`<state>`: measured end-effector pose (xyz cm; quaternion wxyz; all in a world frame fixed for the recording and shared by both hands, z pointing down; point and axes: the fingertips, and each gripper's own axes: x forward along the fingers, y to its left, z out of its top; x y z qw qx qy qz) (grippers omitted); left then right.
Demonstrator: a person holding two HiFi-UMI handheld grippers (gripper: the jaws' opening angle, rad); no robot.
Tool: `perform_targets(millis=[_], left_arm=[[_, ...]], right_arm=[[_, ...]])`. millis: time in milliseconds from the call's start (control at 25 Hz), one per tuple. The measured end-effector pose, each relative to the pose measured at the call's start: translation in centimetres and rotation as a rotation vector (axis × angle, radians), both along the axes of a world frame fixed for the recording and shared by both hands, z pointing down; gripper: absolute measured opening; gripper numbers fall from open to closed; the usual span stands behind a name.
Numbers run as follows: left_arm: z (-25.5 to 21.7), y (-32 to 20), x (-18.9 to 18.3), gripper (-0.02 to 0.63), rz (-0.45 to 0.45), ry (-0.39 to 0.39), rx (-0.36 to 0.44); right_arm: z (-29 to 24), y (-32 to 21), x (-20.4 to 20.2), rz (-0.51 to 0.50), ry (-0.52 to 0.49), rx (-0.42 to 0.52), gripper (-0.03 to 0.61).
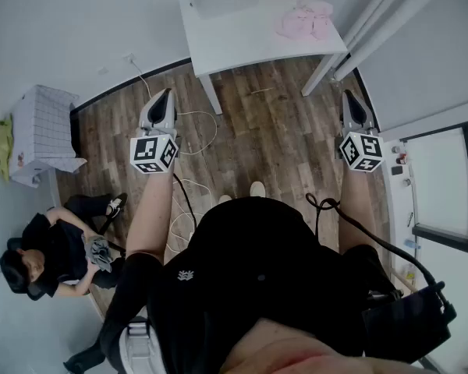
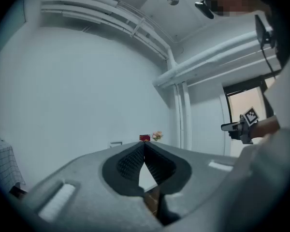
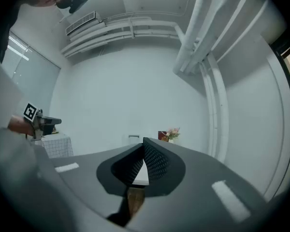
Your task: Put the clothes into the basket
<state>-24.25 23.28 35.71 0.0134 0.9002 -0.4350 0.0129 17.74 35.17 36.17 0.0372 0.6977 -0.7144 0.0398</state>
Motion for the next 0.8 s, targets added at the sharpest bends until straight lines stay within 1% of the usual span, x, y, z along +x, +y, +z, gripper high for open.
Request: perform_targets(millis=[480, 600, 680, 800], left_arm=[[-0.2, -0.8, 0.5, 0.0, 0.004, 0.013, 0.011], [-0.4, -0.9, 0.5, 0.0, -0.001, 0.013, 0.019], [-0.4, -1.4, 1.6, 0.0, -0.006, 0.006, 0.021], [-0.3, -2.6, 4.9, 0.0, -0.012, -0.01, 0.022]], right_arm=[[0.2, -0.5, 0.2, 0.0, 0.004, -0.001, 0.0], [0.2, -0.7, 0.7, 0.014, 0.005, -0.001, 0.0], [0.3, -1.4, 1.8, 0.011, -0.005, 0.003, 0.0], [0.8, -3.3, 5.0, -0.014, -0.011, -0.003, 0.0]])
